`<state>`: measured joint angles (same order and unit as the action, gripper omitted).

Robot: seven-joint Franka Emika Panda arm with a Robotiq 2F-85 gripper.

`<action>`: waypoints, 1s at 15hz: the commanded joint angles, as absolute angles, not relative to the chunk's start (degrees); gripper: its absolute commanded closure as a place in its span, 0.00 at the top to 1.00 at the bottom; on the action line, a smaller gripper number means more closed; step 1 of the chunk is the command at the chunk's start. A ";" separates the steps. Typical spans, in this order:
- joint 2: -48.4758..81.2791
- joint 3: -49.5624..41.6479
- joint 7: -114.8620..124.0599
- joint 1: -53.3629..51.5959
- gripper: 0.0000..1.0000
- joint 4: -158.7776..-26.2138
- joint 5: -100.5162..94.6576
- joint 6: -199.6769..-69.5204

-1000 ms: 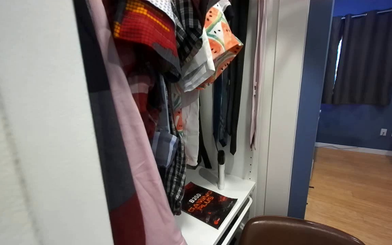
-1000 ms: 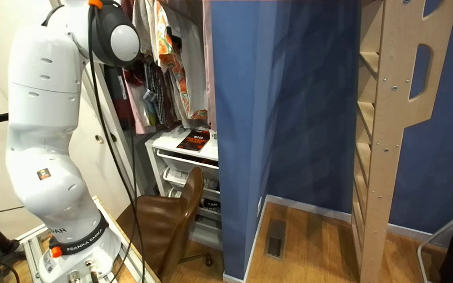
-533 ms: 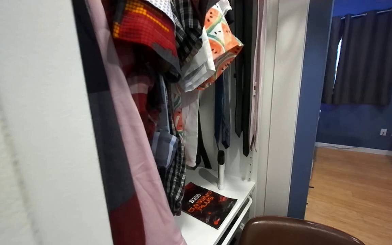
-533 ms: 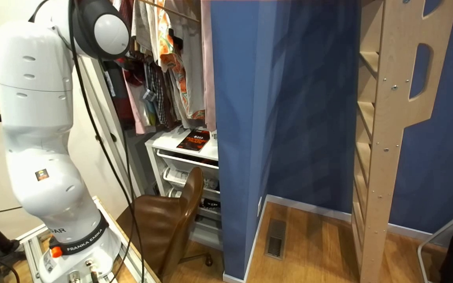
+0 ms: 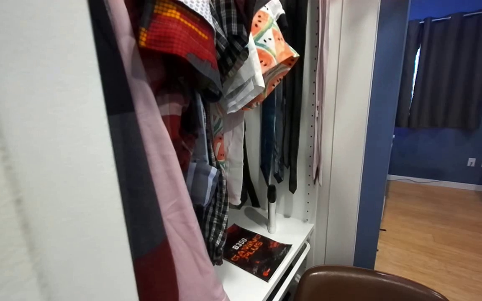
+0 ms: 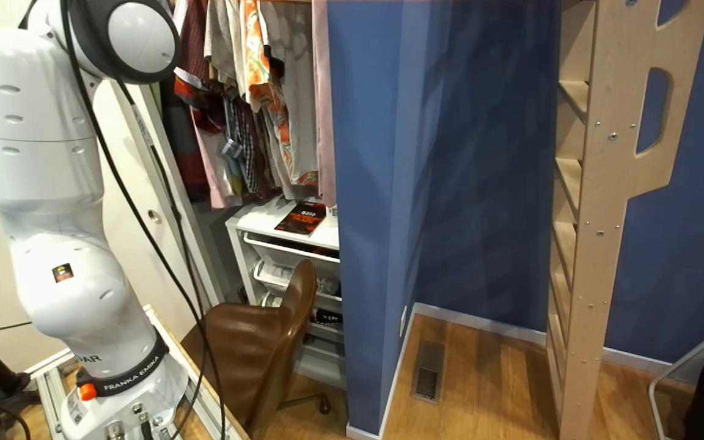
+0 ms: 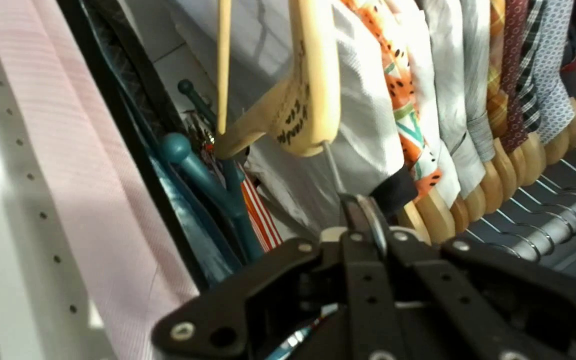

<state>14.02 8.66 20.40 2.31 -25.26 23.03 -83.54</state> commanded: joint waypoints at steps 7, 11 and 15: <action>9.66 3.63 8.04 2.24 0.02 -25.18 14.72 -89.09; 10.68 3.54 5.83 2.26 0.02 -25.35 15.04 -91.69; 12.57 3.72 2.04 2.06 0.03 -25.40 14.56 -94.83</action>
